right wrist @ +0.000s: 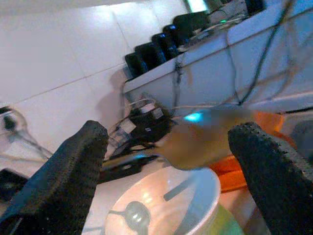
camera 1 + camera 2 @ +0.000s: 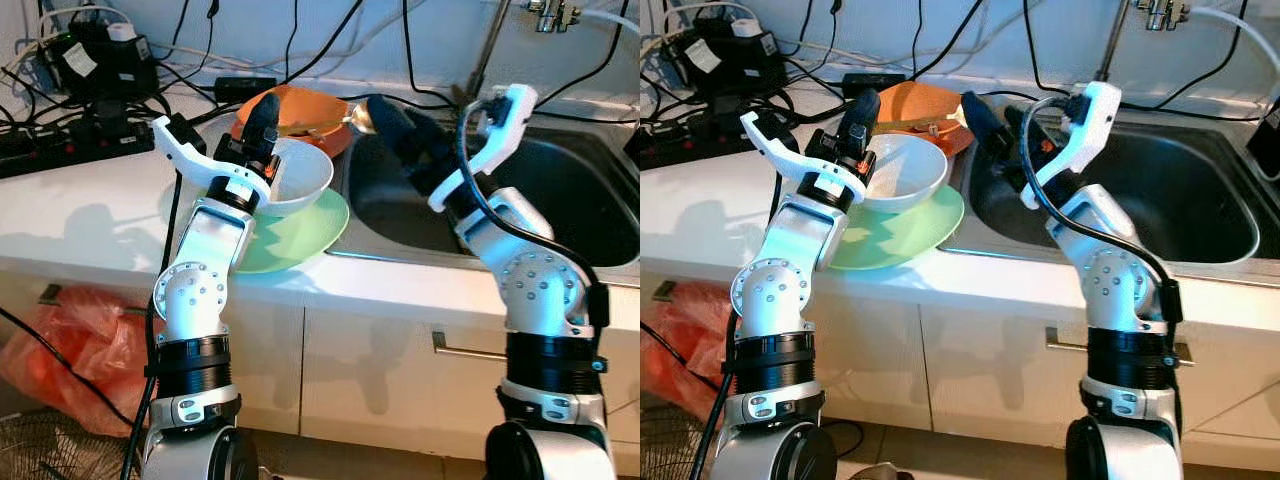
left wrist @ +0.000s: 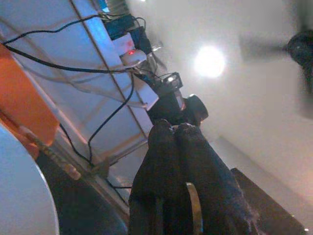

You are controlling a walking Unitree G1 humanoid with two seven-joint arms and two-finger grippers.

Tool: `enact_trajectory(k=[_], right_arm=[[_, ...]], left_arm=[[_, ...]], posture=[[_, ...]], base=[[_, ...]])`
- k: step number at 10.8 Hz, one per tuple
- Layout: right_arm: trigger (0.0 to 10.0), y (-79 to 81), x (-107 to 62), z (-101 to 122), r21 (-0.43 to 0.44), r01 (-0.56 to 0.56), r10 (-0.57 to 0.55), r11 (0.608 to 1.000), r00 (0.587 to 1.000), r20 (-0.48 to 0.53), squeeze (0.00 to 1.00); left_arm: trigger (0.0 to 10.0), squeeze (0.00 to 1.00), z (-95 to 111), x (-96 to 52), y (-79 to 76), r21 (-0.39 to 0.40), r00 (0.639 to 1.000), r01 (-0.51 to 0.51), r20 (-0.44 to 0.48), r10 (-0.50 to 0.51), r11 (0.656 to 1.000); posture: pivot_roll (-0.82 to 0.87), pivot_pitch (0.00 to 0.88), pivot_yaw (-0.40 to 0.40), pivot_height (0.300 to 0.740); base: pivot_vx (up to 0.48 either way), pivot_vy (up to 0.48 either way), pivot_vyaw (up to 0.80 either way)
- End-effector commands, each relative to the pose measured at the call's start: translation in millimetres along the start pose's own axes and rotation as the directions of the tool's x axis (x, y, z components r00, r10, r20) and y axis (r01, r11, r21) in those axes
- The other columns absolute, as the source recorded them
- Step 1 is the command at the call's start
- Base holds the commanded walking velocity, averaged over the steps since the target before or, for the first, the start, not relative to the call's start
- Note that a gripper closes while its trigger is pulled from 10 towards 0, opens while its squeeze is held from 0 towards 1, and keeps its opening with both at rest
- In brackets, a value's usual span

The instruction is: Kitchen organization

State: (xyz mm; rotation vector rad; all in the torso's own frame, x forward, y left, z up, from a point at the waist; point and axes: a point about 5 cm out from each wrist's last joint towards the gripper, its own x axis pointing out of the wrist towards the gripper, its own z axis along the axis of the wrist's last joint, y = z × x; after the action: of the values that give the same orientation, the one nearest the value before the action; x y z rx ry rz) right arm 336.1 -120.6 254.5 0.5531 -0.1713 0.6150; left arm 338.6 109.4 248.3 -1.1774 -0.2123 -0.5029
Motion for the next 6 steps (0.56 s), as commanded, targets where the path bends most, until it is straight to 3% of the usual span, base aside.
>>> enact_trajectory(k=[1, 3, 5, 6], right_arm=[[10.0, -6.9, 2.9, 10.4, -0.027, 0.081, -0.079, 0.996, 0.995, 0.055, 0.00], [10.0, -25.7, -0.4, 20.2, -0.083, 0.251, -0.238, 0.964, 0.962, 0.136, 0.00], [10.0, -32.5, -2.5, 17.5, -0.051, 0.291, -0.283, 0.955, 0.951, 0.125, 0.00], [10.0, -28.9, -0.9, 5.8, 0.011, 0.260, -0.260, 0.966, 0.962, 0.083, 0.00]], left_arm=[[0.0, 0.00, -35.6, 3.6, -12.7, -0.176, 0.999, 0.041, -0.006, -0.042, 0.984], [0.0, 0.00, -31.2, 5.1, -11.3, -0.179, 0.999, 0.041, 0.017, -0.039, 0.983], [0.0, 0.00, -33.6, 5.2, -12.4, -0.178, 0.999, 0.050, -0.003, -0.051, 0.983], [0.0, 0.00, -41.3, 7.1, -11.5, -0.172, 0.996, 0.055, -0.057, -0.066, 0.984]], posture=[[-0.04, 0.000, -0.025, 0.740], [-0.04, 0.000, -0.023, 0.740], [-0.03, 0.000, -0.019, 0.740], [-0.03, 0.000, -0.008, 0.740]], base=[[0.000, 0.000, 0.00], [0.000, 0.000, 0.00], [0.000, 0.000, 0.00], [0.000, 0.000, 0.00]])
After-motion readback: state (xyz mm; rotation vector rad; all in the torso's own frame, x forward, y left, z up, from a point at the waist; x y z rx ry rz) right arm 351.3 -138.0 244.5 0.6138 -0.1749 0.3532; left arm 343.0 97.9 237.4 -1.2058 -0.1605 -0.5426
